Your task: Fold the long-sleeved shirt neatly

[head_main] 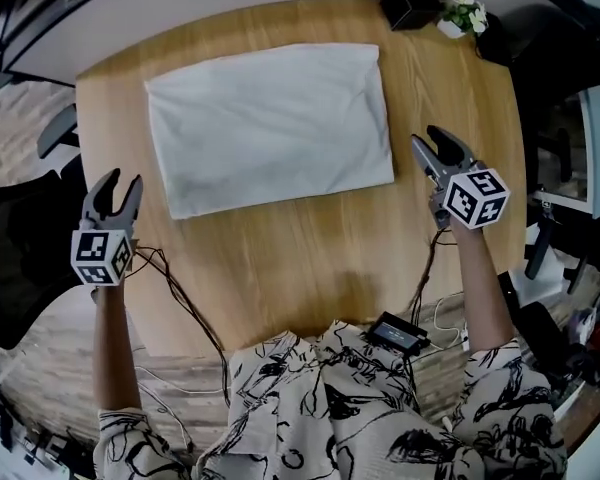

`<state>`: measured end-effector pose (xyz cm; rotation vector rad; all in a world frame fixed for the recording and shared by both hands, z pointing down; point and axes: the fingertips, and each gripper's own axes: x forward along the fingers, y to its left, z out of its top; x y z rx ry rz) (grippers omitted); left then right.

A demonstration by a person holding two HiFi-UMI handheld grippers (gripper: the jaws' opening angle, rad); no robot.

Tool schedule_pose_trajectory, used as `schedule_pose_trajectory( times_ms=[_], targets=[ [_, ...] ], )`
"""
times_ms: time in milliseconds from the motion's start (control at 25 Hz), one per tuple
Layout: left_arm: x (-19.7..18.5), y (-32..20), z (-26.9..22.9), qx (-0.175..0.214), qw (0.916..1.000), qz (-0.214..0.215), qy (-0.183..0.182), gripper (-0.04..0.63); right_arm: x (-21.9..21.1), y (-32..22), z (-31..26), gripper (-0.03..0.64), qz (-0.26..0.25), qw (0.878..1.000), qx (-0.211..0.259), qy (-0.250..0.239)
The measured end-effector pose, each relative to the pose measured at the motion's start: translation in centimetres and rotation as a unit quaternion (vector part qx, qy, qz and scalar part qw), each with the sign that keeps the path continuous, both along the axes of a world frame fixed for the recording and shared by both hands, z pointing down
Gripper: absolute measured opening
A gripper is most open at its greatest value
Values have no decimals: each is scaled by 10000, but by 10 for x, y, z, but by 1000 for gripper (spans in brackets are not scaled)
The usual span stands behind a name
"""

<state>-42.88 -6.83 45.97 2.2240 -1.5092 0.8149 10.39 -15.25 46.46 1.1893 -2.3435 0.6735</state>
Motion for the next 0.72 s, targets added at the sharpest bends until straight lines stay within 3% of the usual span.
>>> schedule_pose_trajectory(
  times_ms=[320, 520, 720],
  targets=[
    [45, 78, 48, -736, 9963, 46, 447, 196, -5, 80, 56, 207, -268, 9967, -719, 261],
    [56, 98, 78, -1192, 9919, 258, 351, 180, -14, 101, 80, 209, -463, 9933, -977, 400],
    [62, 99, 92, -1363, 9895, 476, -71, 152, -19, 107, 88, 186, -479, 9922, -1115, 298]
  ],
)
